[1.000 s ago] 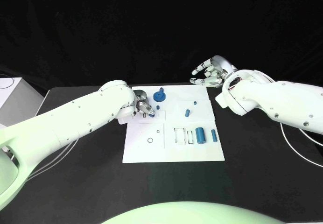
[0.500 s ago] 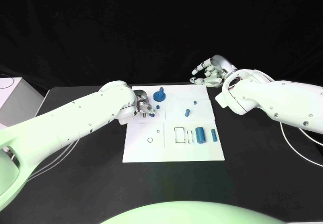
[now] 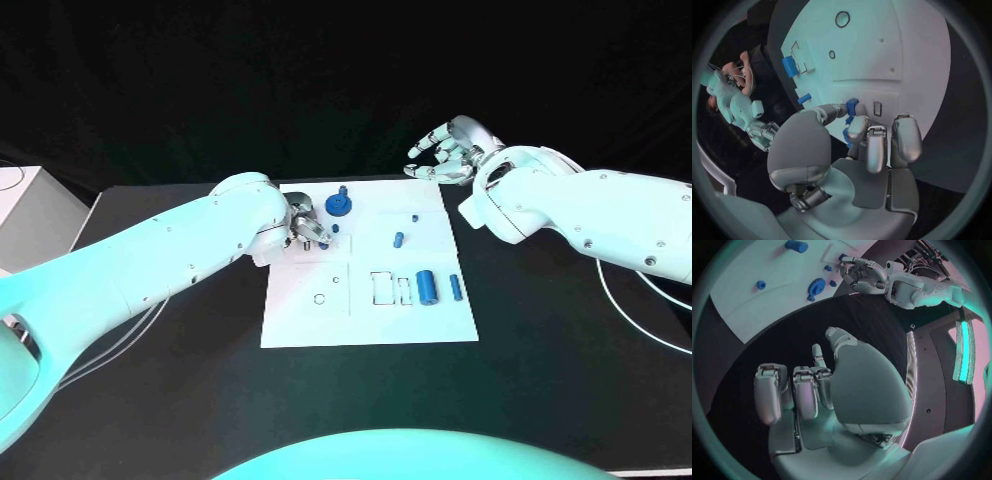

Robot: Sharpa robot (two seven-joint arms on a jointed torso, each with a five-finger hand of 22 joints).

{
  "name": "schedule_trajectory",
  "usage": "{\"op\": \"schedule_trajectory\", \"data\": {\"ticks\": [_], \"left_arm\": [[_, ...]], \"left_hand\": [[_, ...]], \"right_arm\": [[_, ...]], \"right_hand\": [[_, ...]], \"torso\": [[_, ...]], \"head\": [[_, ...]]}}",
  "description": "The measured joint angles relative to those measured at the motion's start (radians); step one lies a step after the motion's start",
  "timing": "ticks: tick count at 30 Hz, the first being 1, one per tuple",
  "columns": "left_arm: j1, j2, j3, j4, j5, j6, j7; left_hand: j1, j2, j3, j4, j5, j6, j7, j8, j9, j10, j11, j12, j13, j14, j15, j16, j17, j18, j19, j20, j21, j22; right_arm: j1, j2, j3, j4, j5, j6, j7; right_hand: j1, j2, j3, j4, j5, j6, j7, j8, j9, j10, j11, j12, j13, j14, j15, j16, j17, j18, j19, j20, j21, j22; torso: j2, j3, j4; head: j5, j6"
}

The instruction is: Assemble the parts on the task board

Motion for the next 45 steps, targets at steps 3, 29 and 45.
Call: {"op": "schedule_trajectory", "data": {"ticks": [3,29,45], "left_arm": [[0.000,0.001,0.000,-0.002,0.000,0.000,0.000],[0.000,-0.002,0.000,-0.002,-0.010,0.002,0.001],[-0.004,-0.036,0.002,0.040,-0.016,0.001,0.001]], "left_hand": [[-0.001,-0.001,-0.007,-0.007,-0.002,0.014,-0.009,-0.011,0.044,0.003,-0.001,0.000,0.000,0.002,-0.002,0.000,0.000,0.000,0.000,0.000,0.000,0.000],[0.036,0.020,-0.219,0.081,-0.152,0.097,-0.068,-0.071,0.084,-0.005,-0.016,0.000,0.009,-0.003,-0.007,0.000,0.000,0.000,0.007,-0.007,-0.004,-0.001],[0.013,0.016,-0.306,0.134,-0.176,0.100,-0.065,-0.083,0.101,-0.009,-0.011,0.000,0.012,-0.003,-0.007,0.000,0.000,0.000,0.007,-0.007,-0.004,-0.001]], "right_arm": [[0.000,0.000,0.000,0.000,0.000,0.000,0.000],[0.000,-0.004,0.000,0.001,0.000,-0.001,0.000],[-0.002,-0.007,0.000,0.000,0.000,-0.002,0.001]], "right_hand": [[0.000,0.000,0.000,0.000,0.000,0.000,0.000,0.000,0.000,0.000,0.000,0.000,0.000,0.000,0.000,0.000,0.000,0.000,0.000,0.000,0.000,0.000],[0.000,0.000,0.003,-0.003,0.000,-0.003,0.003,0.000,0.000,0.000,0.000,-0.004,0.000,0.000,0.000,0.000,0.000,0.000,0.000,0.000,0.000,0.000],[0.000,0.000,0.003,-0.003,0.000,-0.003,0.003,0.000,0.000,0.000,0.000,-0.004,0.000,0.000,0.000,0.000,0.000,0.000,0.000,0.000,0.000,0.000]], "torso": [[0.000,-0.0006,0.0001],[-0.001,-0.0007,0.0010],[-0.002,-0.0012,0.0012]], "head": [[-0.001,-0.002],[-0.001,-0.002],[-0.001,0.004]]}}
